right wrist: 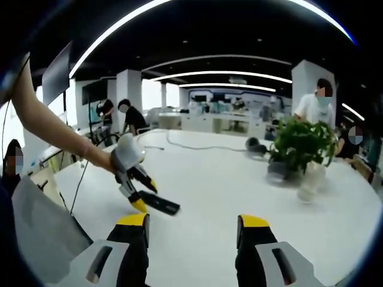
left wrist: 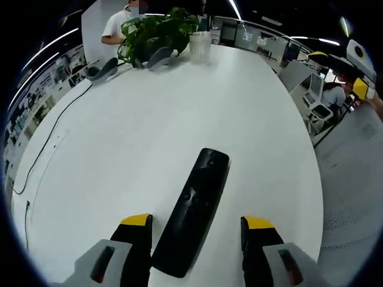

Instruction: Press the specified remote control buttons in sequence, fully releasing each button before pressing the next.

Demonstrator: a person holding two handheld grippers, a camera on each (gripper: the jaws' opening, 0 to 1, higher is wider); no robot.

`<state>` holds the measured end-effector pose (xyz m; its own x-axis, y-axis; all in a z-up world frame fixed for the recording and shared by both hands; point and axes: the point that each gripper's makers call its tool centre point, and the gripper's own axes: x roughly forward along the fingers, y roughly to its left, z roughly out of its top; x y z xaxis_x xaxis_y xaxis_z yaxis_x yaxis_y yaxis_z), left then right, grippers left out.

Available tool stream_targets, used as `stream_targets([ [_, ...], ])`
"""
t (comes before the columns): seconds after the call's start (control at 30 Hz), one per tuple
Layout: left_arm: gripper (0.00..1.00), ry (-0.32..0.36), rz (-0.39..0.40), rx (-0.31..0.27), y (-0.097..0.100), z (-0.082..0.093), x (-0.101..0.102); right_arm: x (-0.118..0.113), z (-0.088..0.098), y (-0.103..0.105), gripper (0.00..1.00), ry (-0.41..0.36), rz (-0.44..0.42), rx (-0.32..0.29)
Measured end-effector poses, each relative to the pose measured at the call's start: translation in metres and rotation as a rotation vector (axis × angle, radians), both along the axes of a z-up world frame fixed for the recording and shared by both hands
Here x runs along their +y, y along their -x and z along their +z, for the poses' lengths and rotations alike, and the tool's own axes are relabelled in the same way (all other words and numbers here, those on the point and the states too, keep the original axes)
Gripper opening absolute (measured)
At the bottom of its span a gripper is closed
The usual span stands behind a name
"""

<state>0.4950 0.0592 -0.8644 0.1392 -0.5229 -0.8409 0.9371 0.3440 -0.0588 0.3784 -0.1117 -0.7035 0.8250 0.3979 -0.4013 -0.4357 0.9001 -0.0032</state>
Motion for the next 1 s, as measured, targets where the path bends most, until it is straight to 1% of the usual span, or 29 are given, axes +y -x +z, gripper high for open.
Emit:
stream_targets([
  [0.07,0.54,-0.005,-0.009,-0.014,-0.002,0.0,0.001,0.0,0.0,0.0,0.57,0.001,0.001,0.001],
  [0.13,0.46,-0.026,-0.036,-0.049,-0.006,-0.001,0.005,0.0,0.0,0.0,0.57,0.002,0.002,0.001],
  [0.17,0.45,-0.022,-0.043,-0.052,-0.007,-0.001,0.005,0.0,0.0,0.0,0.56,0.003,0.002,0.001],
  [0.2,0.43,-0.018,-0.03,-0.041,-0.006,0.0,0.005,0.0,0.0,0.0,0.56,0.004,0.0,0.001],
  [0.27,0.41,-0.018,-0.037,-0.045,-0.007,0.0,0.005,0.0,0.0,0.0,0.56,0.003,0.0,0.001],
  [0.33,0.35,-0.017,-0.038,-0.046,-0.007,0.0,0.005,0.0,0.0,0.0,0.56,0.004,-0.001,0.001],
  [0.37,0.31,-0.02,-0.043,-0.047,-0.008,0.0,0.006,0.0,0.0,0.0,0.56,0.005,-0.001,0.0],
  [0.4,0.28,-0.023,-0.061,-0.05,-0.007,0.001,0.006,0.0,0.0,0.0,0.56,0.005,-0.001,0.0],
  [0.43,0.28,-0.022,-0.053,-0.054,-0.007,0.001,0.006,-0.001,0.0,0.0,0.56,0.005,-0.001,0.0],
  [0.6,0.28,-0.026,-0.064,-0.059,-0.007,0.0,0.005,-0.001,0.0,0.0,0.56,0.006,-0.002,0.0],
  [1.0,0.25,-0.037,-0.096,-0.049,0.004,0.0,0.004,0.0,-0.001,0.0,0.56,0.011,0.003,0.003],
])
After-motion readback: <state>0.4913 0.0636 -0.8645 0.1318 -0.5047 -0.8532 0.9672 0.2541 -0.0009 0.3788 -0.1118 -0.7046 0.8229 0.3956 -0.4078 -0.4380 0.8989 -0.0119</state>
